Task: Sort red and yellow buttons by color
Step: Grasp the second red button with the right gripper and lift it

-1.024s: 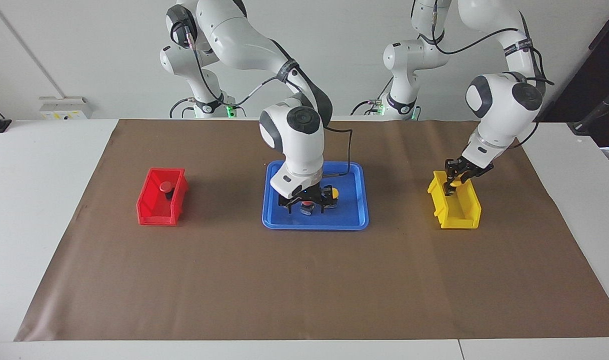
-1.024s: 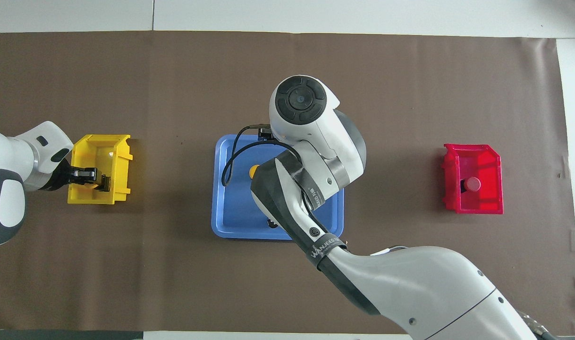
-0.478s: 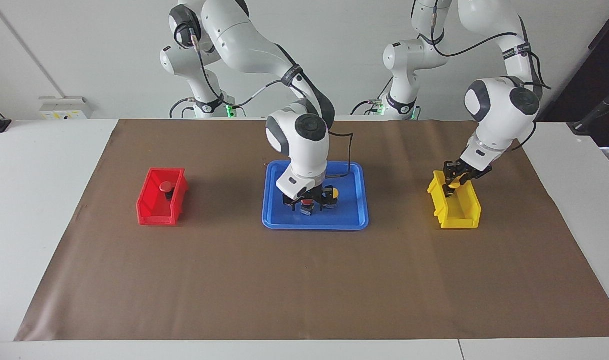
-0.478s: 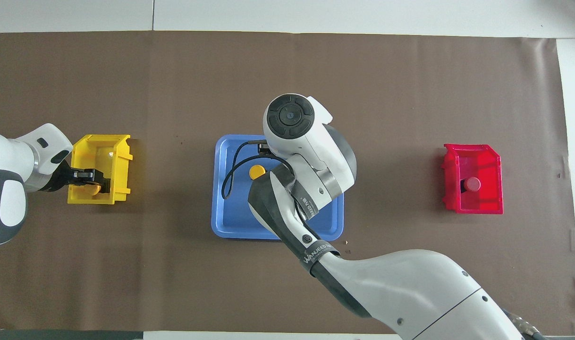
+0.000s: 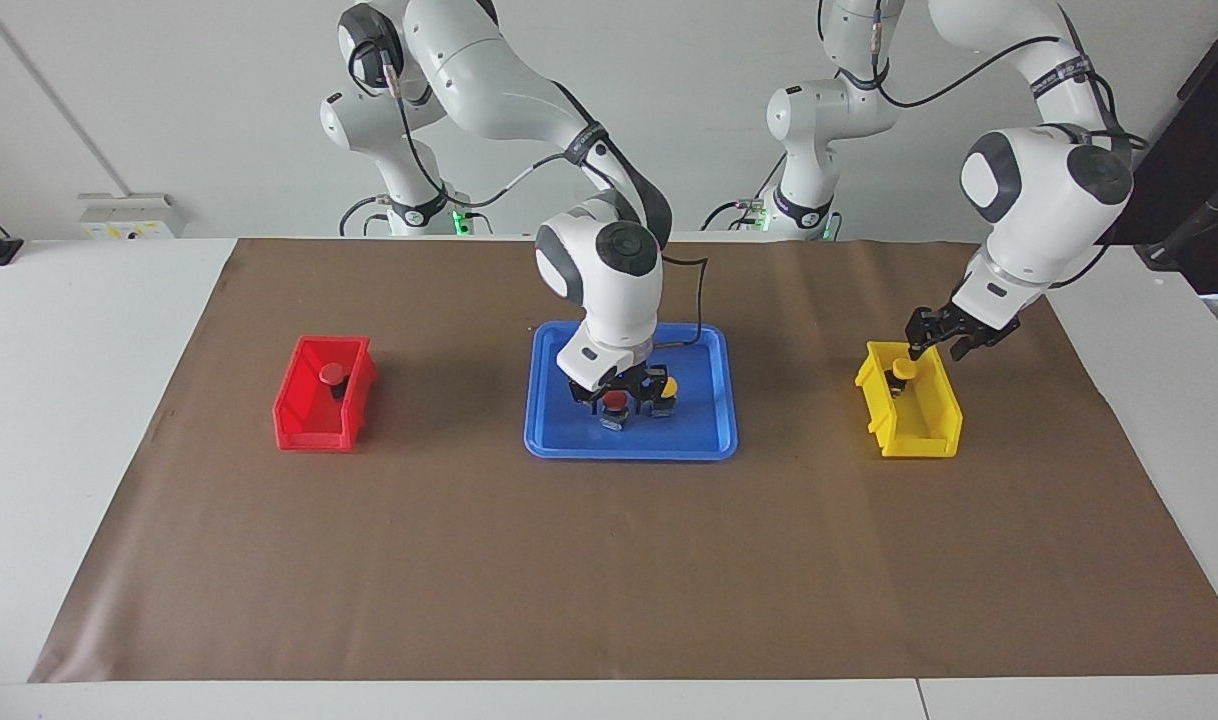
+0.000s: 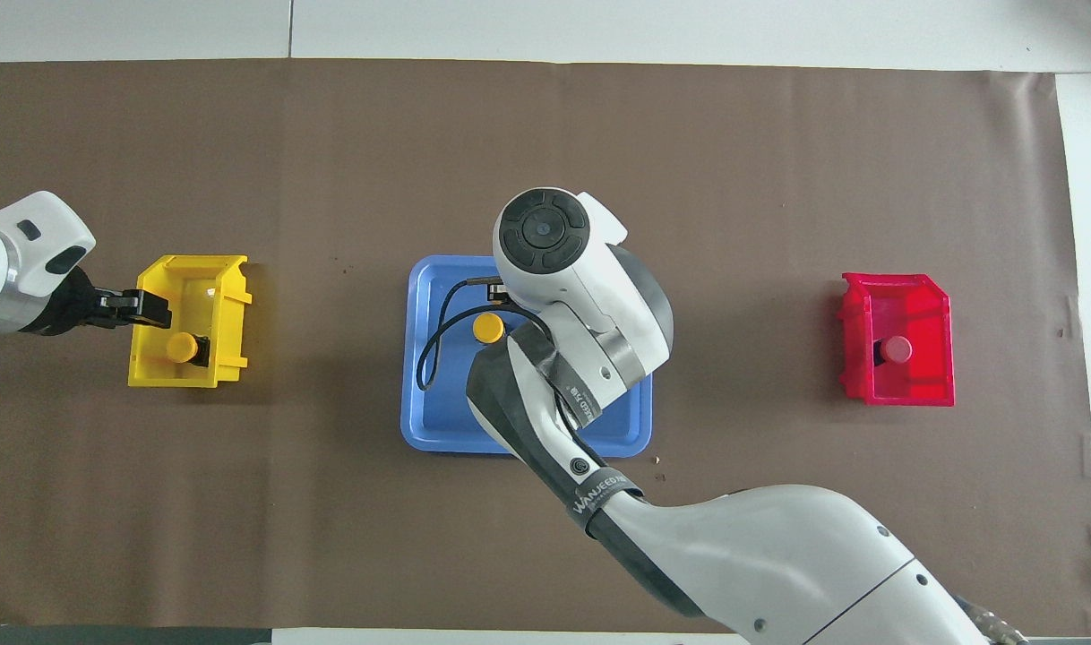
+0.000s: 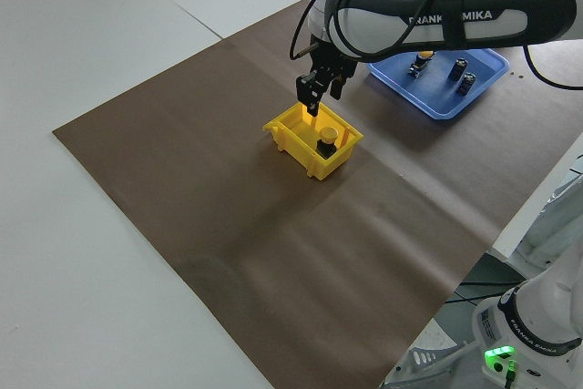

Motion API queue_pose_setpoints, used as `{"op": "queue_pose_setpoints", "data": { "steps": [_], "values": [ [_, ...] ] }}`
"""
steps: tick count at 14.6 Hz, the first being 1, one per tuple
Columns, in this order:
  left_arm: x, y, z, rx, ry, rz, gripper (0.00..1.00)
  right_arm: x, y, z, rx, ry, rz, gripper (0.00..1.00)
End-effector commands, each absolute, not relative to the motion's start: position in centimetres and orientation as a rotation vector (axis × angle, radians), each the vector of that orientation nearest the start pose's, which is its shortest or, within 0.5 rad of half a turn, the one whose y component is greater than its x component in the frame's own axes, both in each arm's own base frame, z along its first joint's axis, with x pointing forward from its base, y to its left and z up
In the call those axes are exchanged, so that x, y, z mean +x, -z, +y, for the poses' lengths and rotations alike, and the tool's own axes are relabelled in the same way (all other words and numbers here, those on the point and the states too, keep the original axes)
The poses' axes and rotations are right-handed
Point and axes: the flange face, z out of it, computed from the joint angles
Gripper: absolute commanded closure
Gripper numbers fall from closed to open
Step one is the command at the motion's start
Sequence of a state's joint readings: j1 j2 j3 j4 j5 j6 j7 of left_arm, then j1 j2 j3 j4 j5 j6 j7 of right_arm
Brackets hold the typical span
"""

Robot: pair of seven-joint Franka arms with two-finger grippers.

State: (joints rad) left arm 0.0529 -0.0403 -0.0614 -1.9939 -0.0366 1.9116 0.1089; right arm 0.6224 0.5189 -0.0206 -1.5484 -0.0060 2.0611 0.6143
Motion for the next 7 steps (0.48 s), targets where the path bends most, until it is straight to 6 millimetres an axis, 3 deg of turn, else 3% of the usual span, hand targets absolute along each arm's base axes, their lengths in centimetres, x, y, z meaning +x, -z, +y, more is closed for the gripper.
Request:
{"op": "queue_pose_setpoints", "data": {
  "steps": [1,3,5,7],
  "values": [
    [54.7,-52.5,-2.7,-3.167,-0.079,0.237,0.0,56.0,-34.9,39.0,-3.17,-0.007,0.017,0.45],
    [54.7,-52.1,-7.3,-3.17,-0.024,0.161,0.0,55.5,-34.7,39.1,-3.171,-0.017,0.003,0.55],
    [54.0,-51.0,-11.1,-3.171,-0.008,0.148,0.0,55.8,-35.1,38.9,-3.168,-0.018,0.005,0.74],
    [53.8,-50.4,-12.7,-3.169,-0.021,0.153,0.0,57.0,-37.8,37.6,-3.15,-0.006,0.038,0.8]
  ]
}}
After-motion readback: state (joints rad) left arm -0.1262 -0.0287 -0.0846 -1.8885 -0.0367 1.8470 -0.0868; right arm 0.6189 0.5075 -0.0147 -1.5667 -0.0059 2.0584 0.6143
